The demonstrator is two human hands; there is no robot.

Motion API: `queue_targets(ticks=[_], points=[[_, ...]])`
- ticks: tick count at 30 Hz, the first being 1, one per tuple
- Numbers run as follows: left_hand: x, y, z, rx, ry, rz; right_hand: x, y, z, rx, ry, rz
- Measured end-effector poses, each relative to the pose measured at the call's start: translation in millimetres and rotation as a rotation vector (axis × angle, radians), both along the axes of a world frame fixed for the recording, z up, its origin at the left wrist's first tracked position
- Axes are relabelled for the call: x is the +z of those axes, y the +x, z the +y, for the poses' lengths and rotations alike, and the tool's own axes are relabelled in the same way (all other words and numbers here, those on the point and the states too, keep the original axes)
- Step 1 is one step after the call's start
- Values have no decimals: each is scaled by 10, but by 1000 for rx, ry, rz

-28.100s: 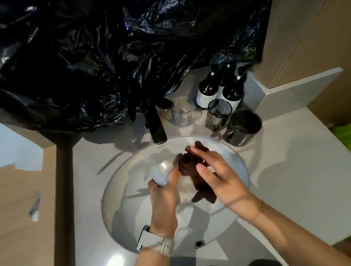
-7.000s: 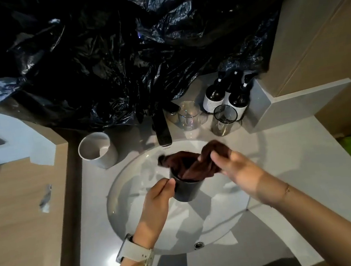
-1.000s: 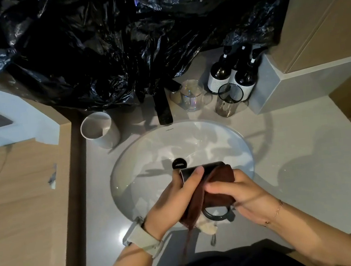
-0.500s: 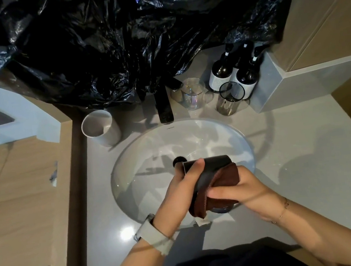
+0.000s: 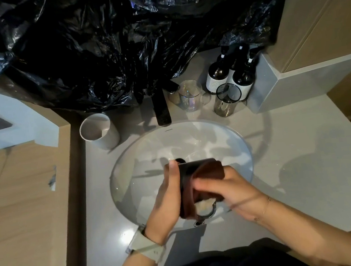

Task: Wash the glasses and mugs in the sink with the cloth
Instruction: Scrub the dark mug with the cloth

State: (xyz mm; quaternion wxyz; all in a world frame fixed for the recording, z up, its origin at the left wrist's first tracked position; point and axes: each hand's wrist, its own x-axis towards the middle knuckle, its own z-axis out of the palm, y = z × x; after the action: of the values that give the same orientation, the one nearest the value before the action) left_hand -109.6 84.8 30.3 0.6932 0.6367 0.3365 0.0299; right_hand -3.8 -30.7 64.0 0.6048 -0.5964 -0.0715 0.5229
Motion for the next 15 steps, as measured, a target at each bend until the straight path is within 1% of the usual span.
queue_targets(ticks=[1,2,4,6,7,9,11,12,13,15], points=[[15,30,29,22,-119,44,-28,-49,-1,43,10,-111],[38,62,37,47,-187,65,-52,-84,1,73,10,-184],[45,96,-5,103,-164,45,-17,-98,12,58,-4,-217],[53,96,-87,166,-87,-9,3,-54,26,20,-20,-188],[41,81,-129,174,-18,-29,25,-17,41,1,-33,-156],[12,42,-194,153,206,-38,16,95,57,-36,-79,-6],[-32,-1,-231,120,423,-31,2,198,59,-4,-121,169],[-46,-12,-249,110,464,-35,1,227,60,25,-126,204],[-49,-17,-256,110,466,-41,-18,234,53,37,-118,202],[-99,-23,-217,115,380,-27,-63,189,38,33,-79,137]])
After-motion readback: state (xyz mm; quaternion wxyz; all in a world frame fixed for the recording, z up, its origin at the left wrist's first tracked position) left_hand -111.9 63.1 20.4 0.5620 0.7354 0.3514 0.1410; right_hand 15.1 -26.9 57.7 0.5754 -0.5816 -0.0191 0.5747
